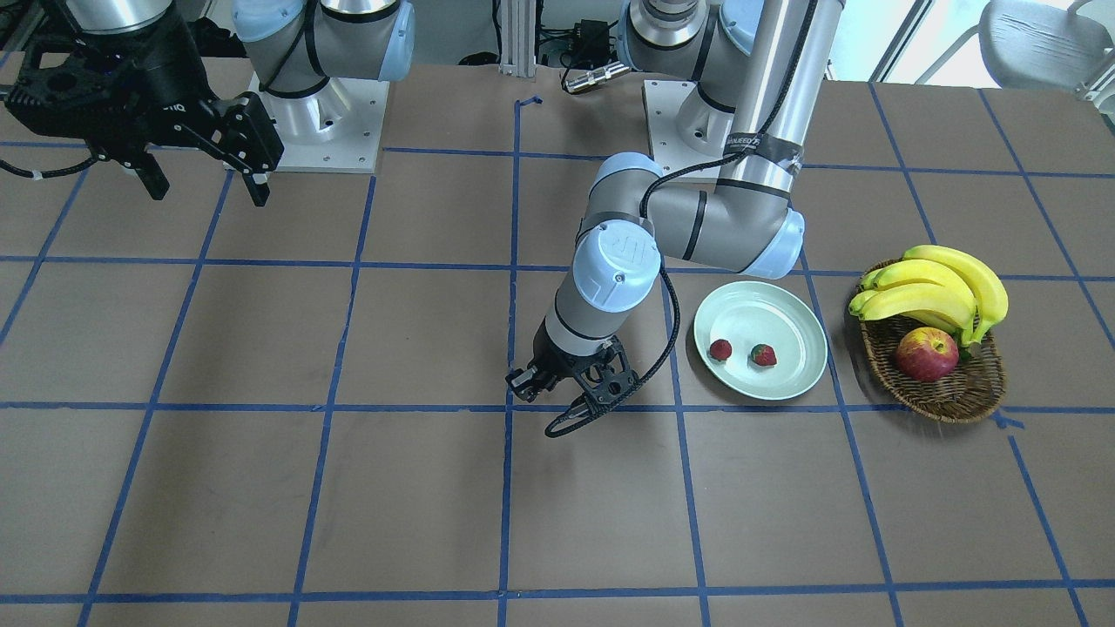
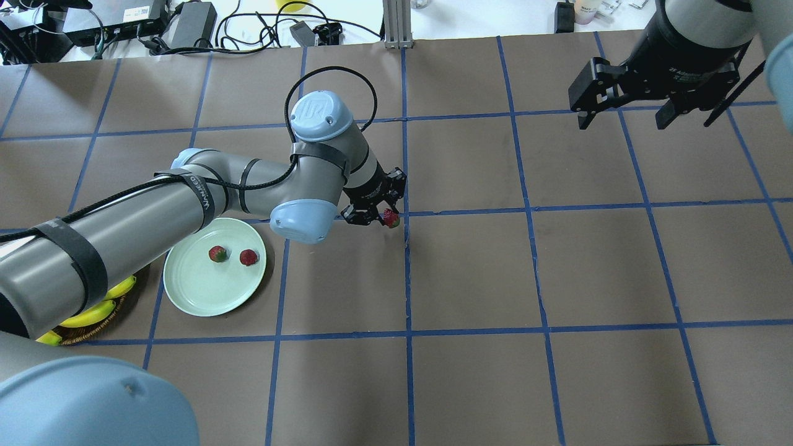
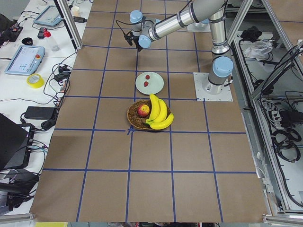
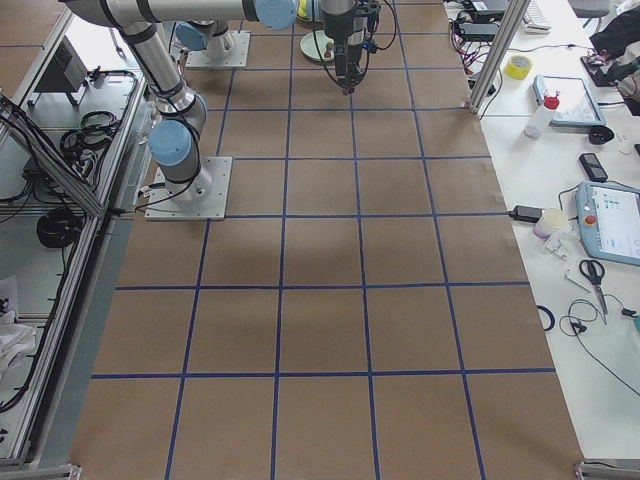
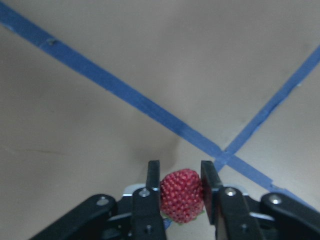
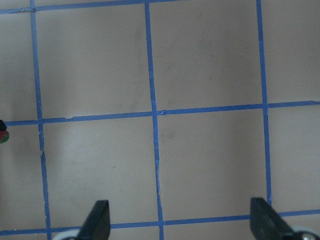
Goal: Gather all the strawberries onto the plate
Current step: 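Carry the strawberry toward the plate with the left gripper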
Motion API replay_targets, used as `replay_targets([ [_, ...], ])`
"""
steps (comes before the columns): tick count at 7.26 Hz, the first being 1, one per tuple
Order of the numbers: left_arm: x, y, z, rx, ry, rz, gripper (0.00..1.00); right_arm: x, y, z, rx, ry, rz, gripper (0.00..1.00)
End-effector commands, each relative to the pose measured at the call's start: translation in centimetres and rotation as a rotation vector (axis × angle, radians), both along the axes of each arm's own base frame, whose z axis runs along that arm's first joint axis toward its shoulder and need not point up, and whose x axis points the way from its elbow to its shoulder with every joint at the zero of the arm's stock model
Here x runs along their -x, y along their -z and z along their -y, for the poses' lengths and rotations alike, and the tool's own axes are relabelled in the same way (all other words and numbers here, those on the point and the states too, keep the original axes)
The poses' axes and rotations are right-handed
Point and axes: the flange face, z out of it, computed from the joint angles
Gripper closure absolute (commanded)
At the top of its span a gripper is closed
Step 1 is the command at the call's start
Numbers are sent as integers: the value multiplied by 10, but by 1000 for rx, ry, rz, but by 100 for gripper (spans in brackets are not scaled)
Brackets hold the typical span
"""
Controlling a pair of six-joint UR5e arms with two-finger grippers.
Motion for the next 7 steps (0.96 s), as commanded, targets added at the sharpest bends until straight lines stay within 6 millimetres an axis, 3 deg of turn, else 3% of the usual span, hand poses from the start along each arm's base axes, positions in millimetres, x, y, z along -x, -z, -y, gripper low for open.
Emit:
replay_targets([
  [1,-69,-20,4,-95,81,95,100,0,0,0,-4,-1,1,0],
  [4,-166,-53,3,-152,243,197,100,0,1,0,-5,-1,2,0],
  [7,-235,-17,-19,-298,288,203,100,-2,-1,-2,-1,-2,13,0],
])
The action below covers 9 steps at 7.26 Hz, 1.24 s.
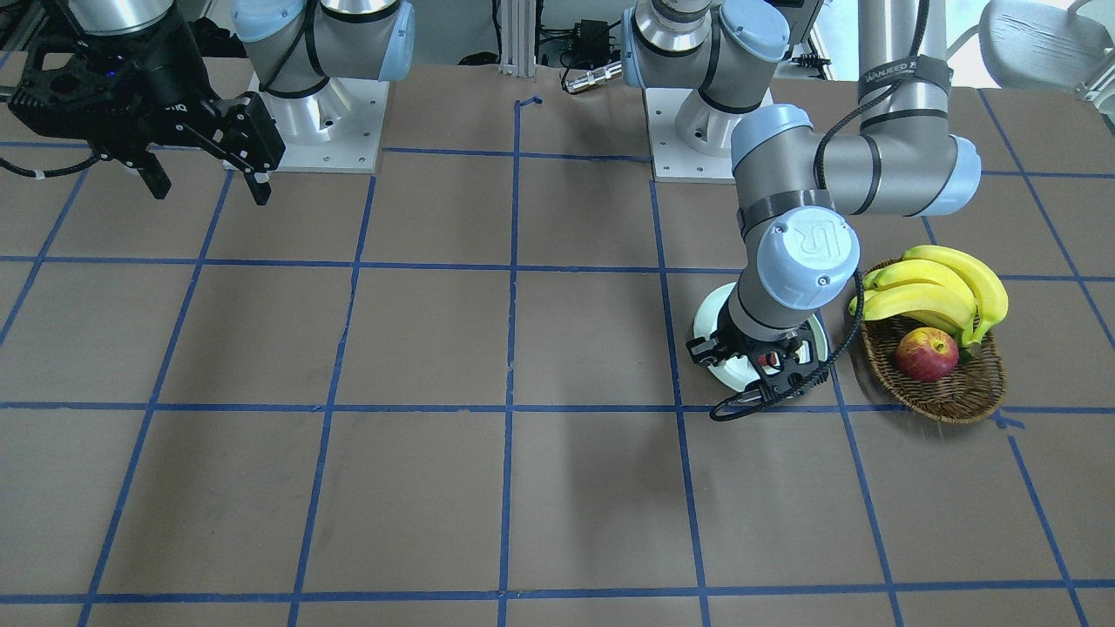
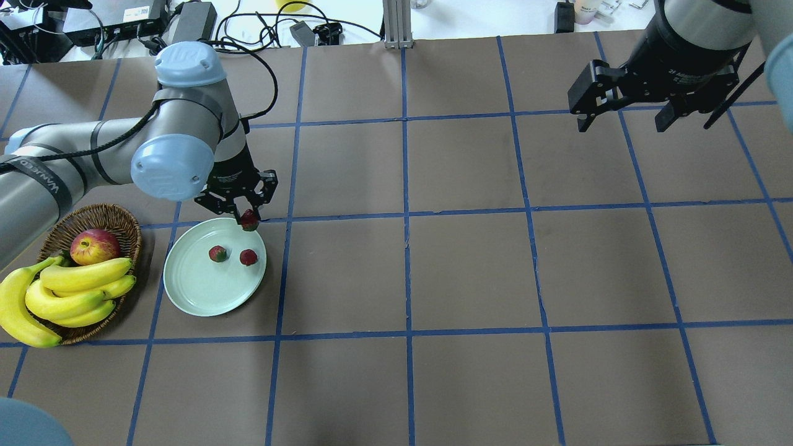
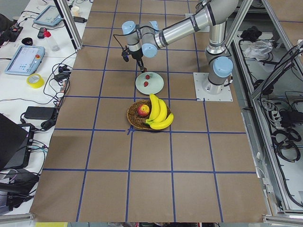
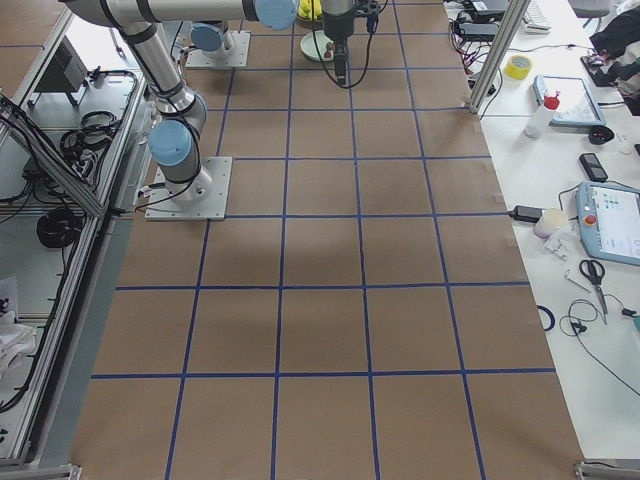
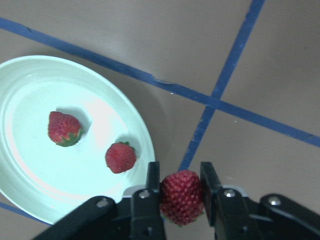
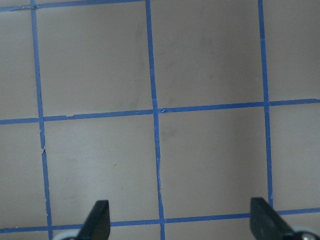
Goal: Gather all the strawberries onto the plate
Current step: 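Carry the strawberry toward the plate with the left gripper, then lower the strawberry onto the plate and open the left gripper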
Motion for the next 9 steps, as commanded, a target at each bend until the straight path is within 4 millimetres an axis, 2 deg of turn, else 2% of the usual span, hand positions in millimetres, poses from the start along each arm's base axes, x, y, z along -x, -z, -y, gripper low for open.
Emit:
replay_targets([
  [1,-40,23,-9,-67,20,-19,100,-16,0,-4,3,-18,9,0],
  [2,-56,26,-9,-77,17,-23,100,-37,3,-5,7,-56,-3,0],
  [5,-66,52,2,-79,31,-2,98,-37,6,-4,-1,-61,-9,0],
  [7,-69,61,7,-63,48,16,98,-37,6,-4,-1,-62,-9,0],
  [8,-69,63,7,-68,58,17,76,-37,6,-4,-1,-62,-9,0],
  [9,-69,62,7,-71,71,15,75,-37,6,-4,-1,-62,-9,0],
])
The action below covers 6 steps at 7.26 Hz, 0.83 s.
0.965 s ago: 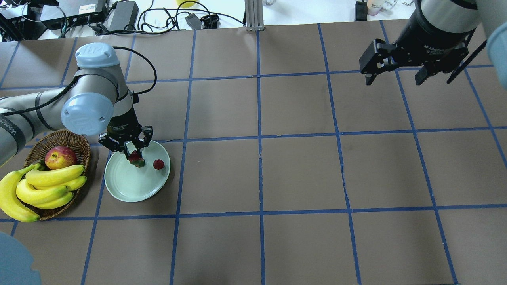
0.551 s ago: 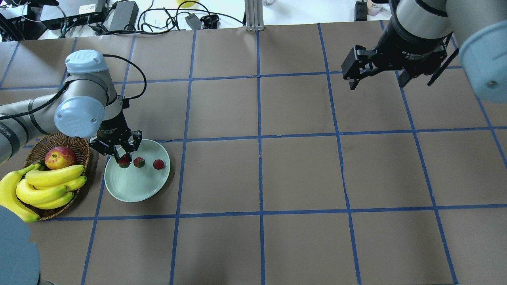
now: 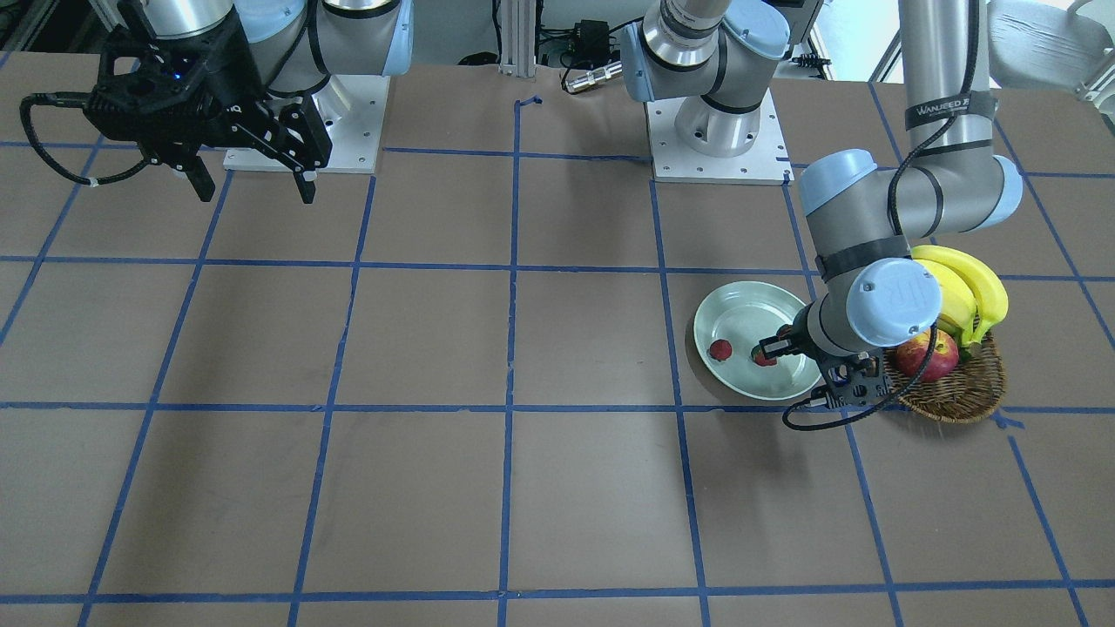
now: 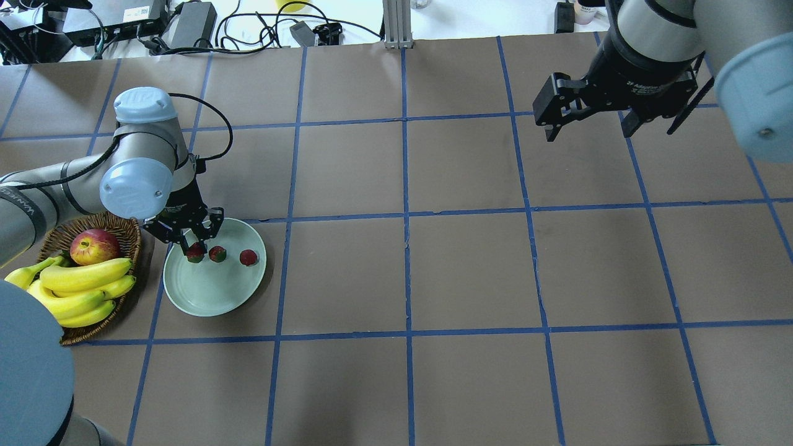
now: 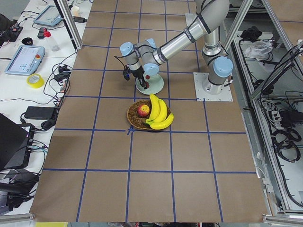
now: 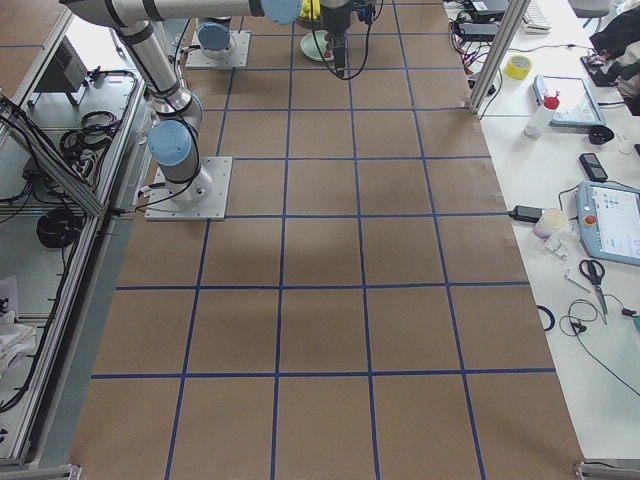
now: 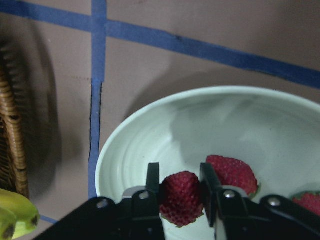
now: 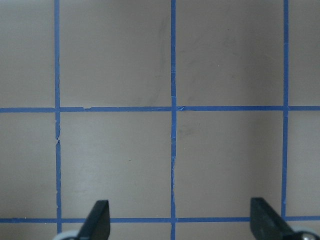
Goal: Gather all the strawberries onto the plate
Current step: 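Lower the strawberry onto the plate and open the left gripper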
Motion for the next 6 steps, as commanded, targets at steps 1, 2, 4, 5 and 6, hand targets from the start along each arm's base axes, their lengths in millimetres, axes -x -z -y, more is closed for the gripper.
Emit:
replay_targets([
  [1,0,-2,-1,-5,27,-2,72,0,0,0,0,0,0,0],
  [2,0,-1,-5,-14,30,1,71,0,0,0,0,0,0,0],
  [4,2,4,-14,-31,31,-1,37,3,0,3,1,0,1,0],
  [5,2,2,-14,-27,32,-1,0,10,0,6,4,9,0,0],
  [6,2,-7,-13,-16,30,1,0,30,-1,11,5,48,1,0],
])
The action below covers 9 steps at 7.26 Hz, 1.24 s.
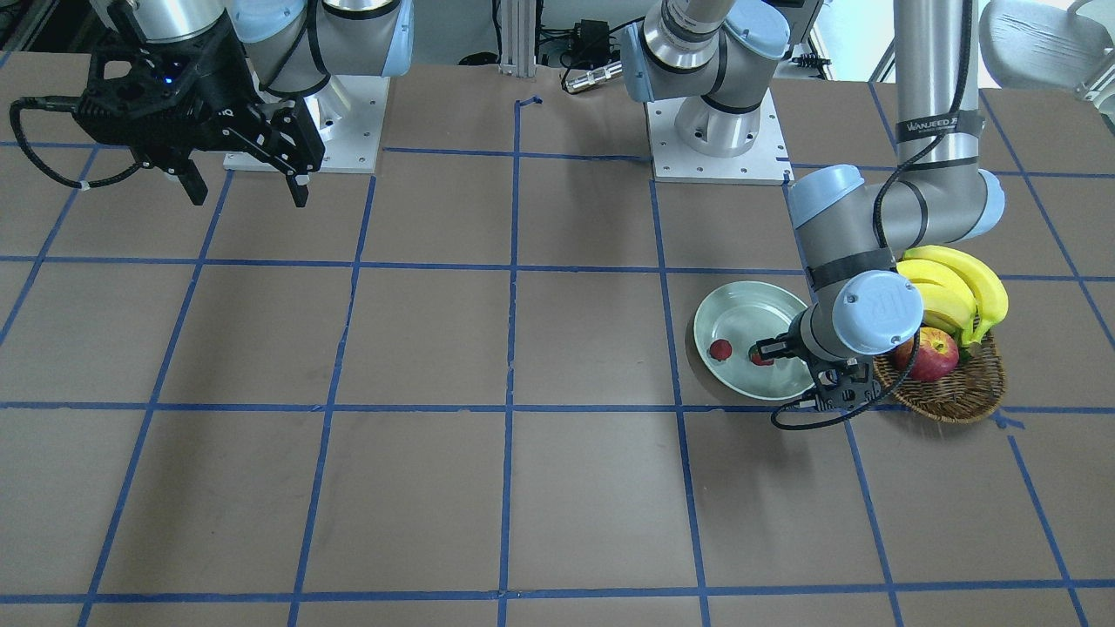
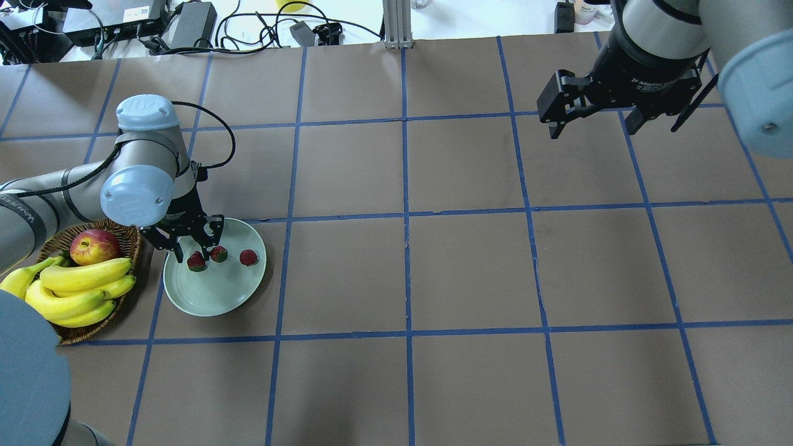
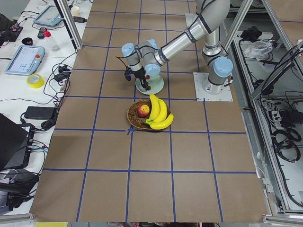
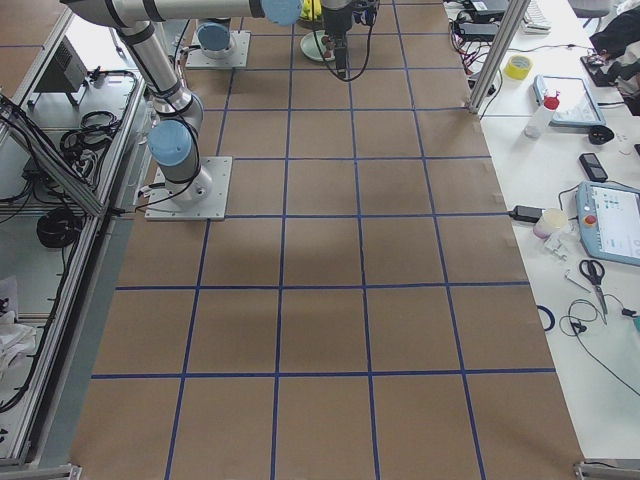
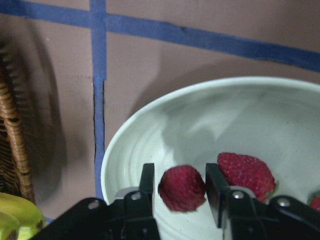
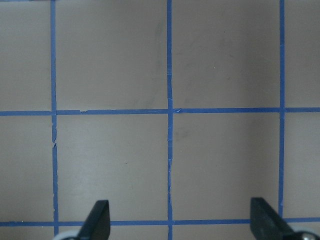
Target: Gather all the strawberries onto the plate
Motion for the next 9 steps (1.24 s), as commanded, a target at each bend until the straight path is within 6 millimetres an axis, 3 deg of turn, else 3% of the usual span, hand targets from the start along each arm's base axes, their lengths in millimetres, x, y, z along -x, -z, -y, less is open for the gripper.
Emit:
replay_targets([
  [1,9,-33,8,67,3,-18,0,43,-2,11,1,80,4,0],
  [3,31,-130,34,194,17,-78,0,39,0,9,-3,69,15,0],
  [4,52,-180,31,206,43,-88,0,31,1,8,-4,51,15,0],
  [5,90,-228,18,269,76,-165,0,27,2,8,-6,41,15,0],
  [6,123,-253,3,316,128,-200,0,31,3,13,-10,47,13,0],
  [7,139,-278,-14,359,146,-209,0,34,3,14,-11,53,6,0],
  [8,142,-303,-31,399,155,-207,0,35,3,14,-11,54,1,0],
  [9,146,-309,-36,411,149,-243,0,37,3,14,-10,54,0,0],
])
